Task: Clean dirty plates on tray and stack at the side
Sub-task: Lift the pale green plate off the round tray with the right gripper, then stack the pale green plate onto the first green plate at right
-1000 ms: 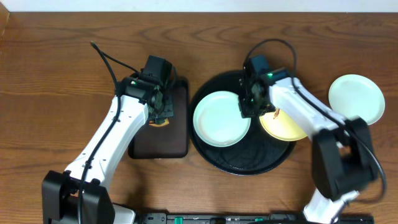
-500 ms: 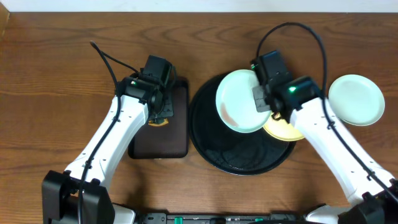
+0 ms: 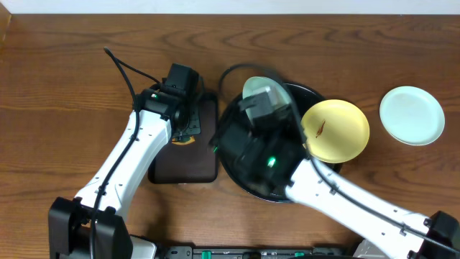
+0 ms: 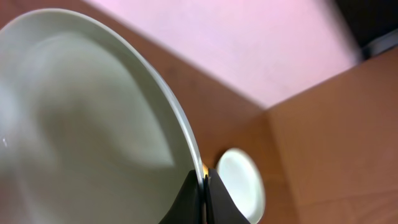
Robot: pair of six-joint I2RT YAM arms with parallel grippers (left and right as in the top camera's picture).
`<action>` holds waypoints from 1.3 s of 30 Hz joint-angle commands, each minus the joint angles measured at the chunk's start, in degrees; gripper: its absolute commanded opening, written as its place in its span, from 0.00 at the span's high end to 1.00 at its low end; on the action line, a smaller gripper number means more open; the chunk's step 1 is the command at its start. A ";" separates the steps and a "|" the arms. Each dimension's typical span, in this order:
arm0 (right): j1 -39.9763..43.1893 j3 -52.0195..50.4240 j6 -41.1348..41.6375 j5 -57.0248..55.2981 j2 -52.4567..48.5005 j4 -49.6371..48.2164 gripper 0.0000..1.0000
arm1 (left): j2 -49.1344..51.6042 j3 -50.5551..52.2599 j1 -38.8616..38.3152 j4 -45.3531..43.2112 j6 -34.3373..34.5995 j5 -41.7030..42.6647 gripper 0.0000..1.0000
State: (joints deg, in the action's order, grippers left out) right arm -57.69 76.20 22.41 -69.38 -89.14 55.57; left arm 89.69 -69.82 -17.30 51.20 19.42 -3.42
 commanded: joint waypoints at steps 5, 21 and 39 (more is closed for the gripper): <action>-5.38 0.39 2.45 -16.13 0.70 -0.31 0.99 | 0.35 0.28 0.26 0.15 -0.33 -1.38 0.87; 7.34 0.39 2.14 20.31 0.70 -4.57 0.99 | 0.35 0.28 0.24 0.20 -0.31 -1.36 0.88; 75.63 0.39 -8.35 84.21 0.68 -13.55 0.99 | 0.35 0.28 0.24 0.15 -0.31 -1.36 0.87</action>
State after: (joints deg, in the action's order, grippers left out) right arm 7.84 76.20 15.14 9.63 -89.17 42.54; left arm 89.69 -69.80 -17.30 51.22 19.44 -3.44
